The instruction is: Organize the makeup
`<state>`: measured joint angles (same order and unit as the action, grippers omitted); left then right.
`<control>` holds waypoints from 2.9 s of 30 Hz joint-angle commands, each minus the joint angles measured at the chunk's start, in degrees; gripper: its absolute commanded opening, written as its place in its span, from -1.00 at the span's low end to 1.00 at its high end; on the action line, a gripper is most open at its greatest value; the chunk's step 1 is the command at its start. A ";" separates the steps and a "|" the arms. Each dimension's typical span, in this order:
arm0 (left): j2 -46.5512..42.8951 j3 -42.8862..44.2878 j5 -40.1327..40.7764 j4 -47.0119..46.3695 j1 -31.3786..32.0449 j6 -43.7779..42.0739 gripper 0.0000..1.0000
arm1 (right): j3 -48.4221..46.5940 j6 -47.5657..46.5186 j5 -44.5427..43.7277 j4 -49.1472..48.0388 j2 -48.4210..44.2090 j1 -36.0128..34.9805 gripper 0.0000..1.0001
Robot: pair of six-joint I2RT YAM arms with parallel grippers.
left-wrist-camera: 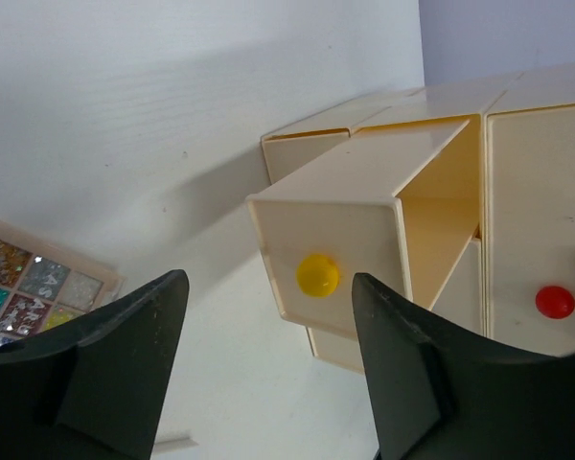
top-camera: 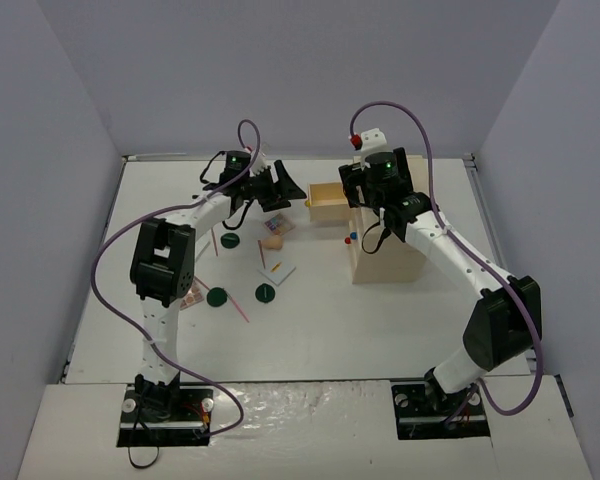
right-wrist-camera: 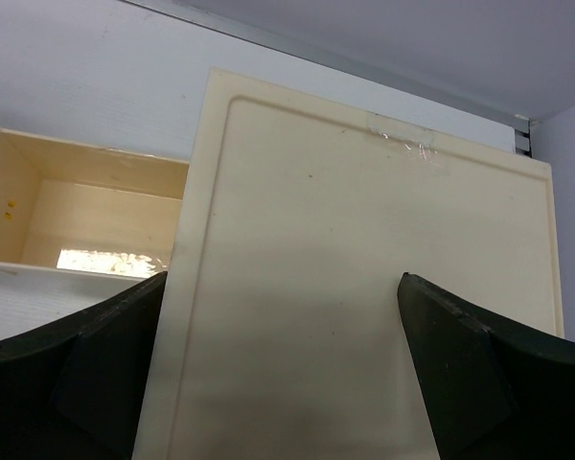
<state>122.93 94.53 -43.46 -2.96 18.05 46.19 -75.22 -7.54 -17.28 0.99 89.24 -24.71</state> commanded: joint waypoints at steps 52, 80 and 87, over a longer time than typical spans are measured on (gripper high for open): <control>-66.43 -32.05 67.77 24.13 -2.14 -35.80 0.94 | -29.43 -12.36 29.46 7.89 36.91 -18.43 -0.19; -66.86 -32.57 67.84 23.53 -2.70 -35.58 0.94 | -29.34 -12.54 21.92 4.61 43.32 -18.18 -0.60; -67.12 -32.66 67.99 23.43 -3.03 -35.46 0.94 | -29.01 -12.77 21.56 4.46 42.19 -18.19 -1.00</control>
<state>56.84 60.36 23.40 24.08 15.61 10.70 -103.09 -19.77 6.37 5.54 132.00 -43.13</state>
